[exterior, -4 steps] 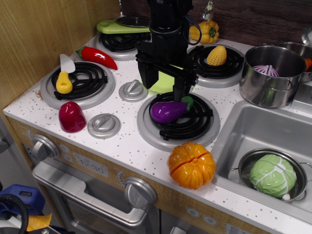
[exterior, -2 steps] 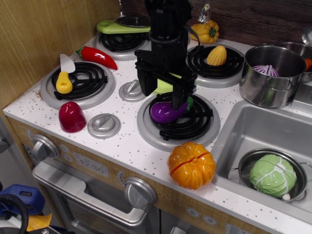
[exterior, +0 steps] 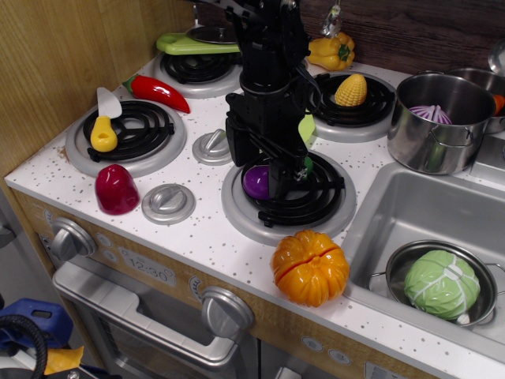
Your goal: Put eggplant on plate
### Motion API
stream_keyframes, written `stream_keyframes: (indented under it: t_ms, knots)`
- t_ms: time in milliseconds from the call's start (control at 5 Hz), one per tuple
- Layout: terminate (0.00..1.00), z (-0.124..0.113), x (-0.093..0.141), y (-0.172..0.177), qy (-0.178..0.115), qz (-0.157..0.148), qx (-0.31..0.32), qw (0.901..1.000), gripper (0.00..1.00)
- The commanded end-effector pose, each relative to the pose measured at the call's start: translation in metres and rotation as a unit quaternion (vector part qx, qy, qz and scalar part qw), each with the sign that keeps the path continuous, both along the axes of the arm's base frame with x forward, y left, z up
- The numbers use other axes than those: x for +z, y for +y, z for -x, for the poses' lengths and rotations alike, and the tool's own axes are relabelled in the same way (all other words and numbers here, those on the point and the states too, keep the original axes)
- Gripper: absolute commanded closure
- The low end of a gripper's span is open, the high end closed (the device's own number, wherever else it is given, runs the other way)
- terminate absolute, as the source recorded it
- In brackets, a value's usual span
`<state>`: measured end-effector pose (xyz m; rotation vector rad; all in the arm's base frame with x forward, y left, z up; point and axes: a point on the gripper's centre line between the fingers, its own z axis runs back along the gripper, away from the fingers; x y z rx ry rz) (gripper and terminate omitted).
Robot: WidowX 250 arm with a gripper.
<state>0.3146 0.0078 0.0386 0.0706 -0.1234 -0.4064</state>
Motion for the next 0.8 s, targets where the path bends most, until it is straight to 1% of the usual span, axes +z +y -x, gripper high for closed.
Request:
stream_keyframes:
  t_ms: [0,200,600]
  knots:
    - [0.0,-0.007,0.013,0.008,-0.028,0.006,-0.031,0.9991,0.0]
    - [0.0,-0.008,0.009,0.011,-0.038,0.021,-0.042,0.9982,0.0]
    - [0.0,-0.009,-0.004,0.015,-0.047,0.037,-0.054,0.9968,0.0]
